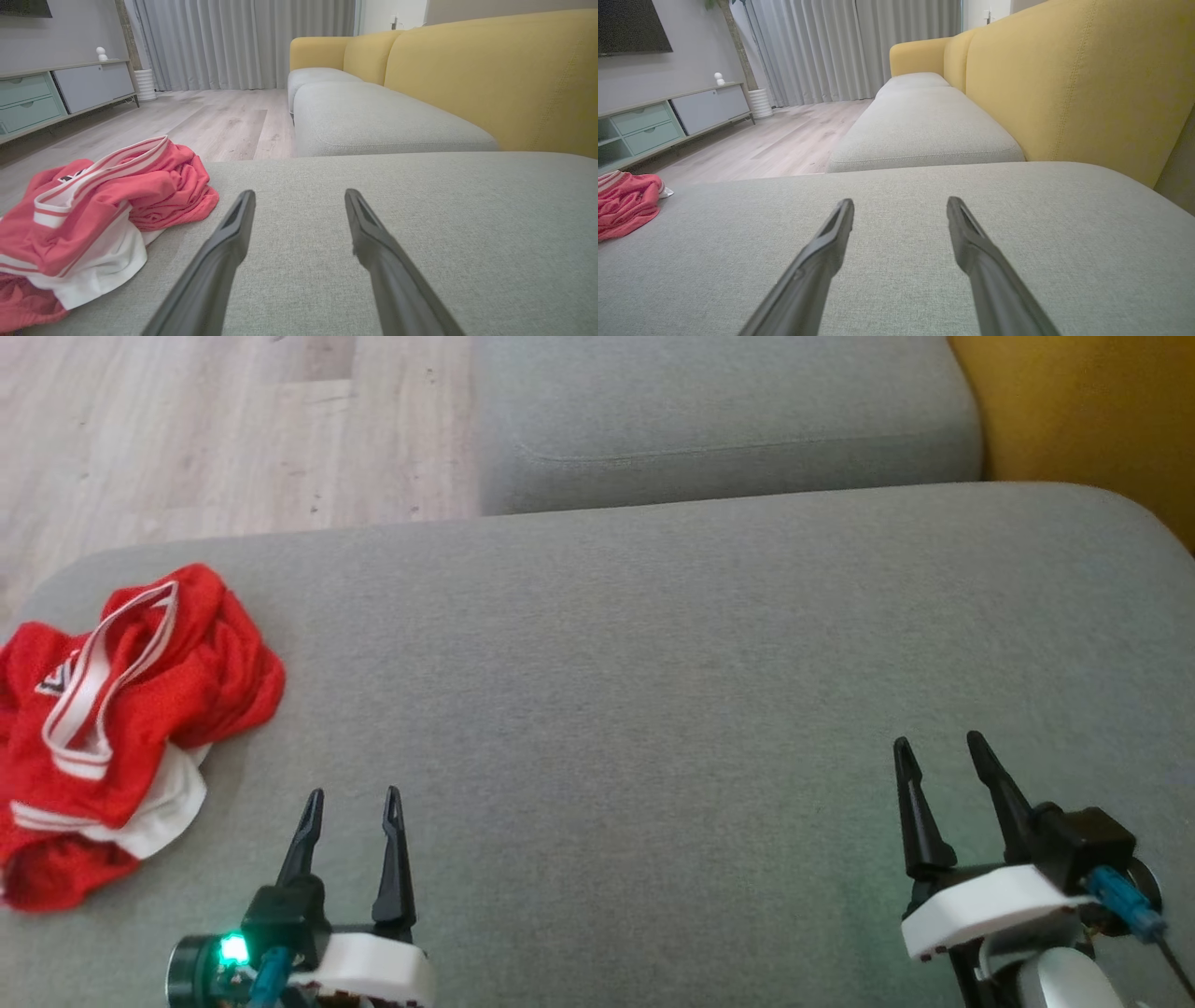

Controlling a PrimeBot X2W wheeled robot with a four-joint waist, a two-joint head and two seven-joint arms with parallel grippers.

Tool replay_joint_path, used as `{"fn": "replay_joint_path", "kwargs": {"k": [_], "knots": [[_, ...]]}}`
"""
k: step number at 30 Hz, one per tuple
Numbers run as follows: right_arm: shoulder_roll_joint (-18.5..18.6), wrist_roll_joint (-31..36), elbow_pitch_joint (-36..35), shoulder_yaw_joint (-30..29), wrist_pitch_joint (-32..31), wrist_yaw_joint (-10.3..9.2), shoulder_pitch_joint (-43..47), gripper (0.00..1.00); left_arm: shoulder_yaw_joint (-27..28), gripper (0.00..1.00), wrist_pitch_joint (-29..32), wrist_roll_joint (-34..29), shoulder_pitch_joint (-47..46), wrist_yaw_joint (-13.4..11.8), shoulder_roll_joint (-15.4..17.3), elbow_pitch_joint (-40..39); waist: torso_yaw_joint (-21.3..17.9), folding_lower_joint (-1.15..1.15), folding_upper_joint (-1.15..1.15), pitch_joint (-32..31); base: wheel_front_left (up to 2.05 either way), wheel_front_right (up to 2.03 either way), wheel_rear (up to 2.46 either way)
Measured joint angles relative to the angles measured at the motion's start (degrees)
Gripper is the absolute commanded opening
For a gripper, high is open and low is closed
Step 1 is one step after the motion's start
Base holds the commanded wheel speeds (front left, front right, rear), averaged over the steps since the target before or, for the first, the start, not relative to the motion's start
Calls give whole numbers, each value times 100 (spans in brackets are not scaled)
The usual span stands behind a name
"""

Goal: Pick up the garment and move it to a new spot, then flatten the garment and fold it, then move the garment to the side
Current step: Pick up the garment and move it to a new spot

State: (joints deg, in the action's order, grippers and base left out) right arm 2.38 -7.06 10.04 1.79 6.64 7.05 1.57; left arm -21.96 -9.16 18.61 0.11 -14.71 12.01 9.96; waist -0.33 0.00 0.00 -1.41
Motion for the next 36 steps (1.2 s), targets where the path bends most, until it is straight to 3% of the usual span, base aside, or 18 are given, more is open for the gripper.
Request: {"fn": "replay_joint_path", "kwargs": {"k": [8, 26, 36], "knots": [[1, 0, -75, 13, 0, 0, 22, 100, -35, 100, 0, -1, -1, -1, 21, -89, 570, 0, 0, 1, 0, 0, 0], [0, -51, -69, 189, 23, 0, 14, 100, 264, 100, -20, 69, 330, -315, 387, -483, 2888, 0, 0, 42, 0, 0, 0], [1, -1, 34, 386, -8, 0, -224, 100, 374, 100, -124, 111, 505, -498, 388, -719, 3074, 1, 0, 217, 0, 0, 0]]}}
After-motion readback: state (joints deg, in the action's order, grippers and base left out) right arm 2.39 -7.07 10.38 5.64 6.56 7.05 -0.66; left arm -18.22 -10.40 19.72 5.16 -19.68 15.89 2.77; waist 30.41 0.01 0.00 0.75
